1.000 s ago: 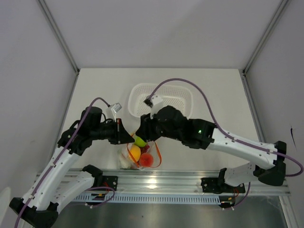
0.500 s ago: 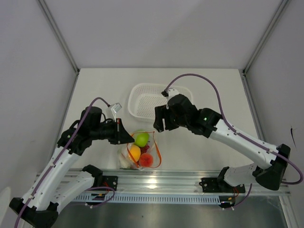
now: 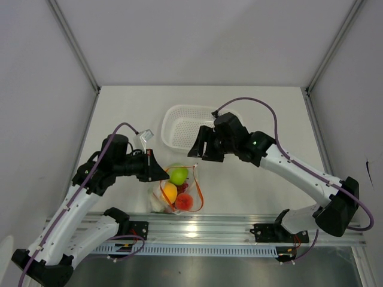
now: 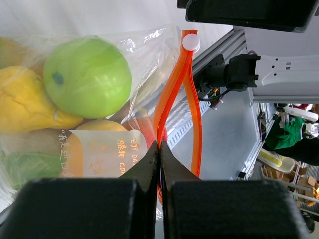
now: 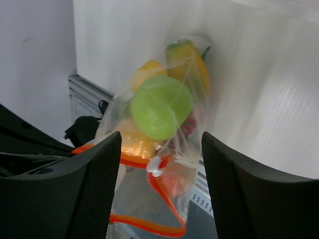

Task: Place the food in the zip-top bag and seal the zipper
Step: Adjust the zipper food storage bag at the center of the board.

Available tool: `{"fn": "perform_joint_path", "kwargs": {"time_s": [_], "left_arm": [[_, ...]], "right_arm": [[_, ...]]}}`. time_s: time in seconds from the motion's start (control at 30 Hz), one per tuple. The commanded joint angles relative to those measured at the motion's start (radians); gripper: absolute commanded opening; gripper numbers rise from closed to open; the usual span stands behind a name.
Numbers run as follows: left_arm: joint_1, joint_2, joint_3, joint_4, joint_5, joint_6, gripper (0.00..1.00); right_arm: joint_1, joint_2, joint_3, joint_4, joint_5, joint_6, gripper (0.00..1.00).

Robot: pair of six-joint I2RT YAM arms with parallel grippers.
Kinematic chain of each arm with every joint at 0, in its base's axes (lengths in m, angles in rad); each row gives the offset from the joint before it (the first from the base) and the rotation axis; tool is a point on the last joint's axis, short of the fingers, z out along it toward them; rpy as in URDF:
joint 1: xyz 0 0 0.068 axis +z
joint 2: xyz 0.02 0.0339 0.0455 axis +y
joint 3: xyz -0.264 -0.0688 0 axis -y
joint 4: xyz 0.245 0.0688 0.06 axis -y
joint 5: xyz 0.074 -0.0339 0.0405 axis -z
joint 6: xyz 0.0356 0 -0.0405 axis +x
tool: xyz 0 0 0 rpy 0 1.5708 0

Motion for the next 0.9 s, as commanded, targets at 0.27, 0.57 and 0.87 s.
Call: {"fn": "perform_joint_path", "kwargs": {"time_s": [0.27, 0.57, 0.87], "left_arm": [[-0.008, -0.022, 0.019, 0.019, 0.02, 0.02, 0.0], [-0.008, -0.029, 0.018, 0.017, 0.02, 0.02, 0.01], [-0.008, -0.039, 0.022, 0.004, 0.016, 0.023, 0.0]], "right_arm": [[0.086, 0.016, -0.012, 0.092, -0.052, 0.146, 0.65], [0.144, -0.003, -0.029, 0.056, 0.038, 0.121, 0.63], [0.049, -0.057, -0.049, -0.039, 0.103, -0.235, 0.71]]}}
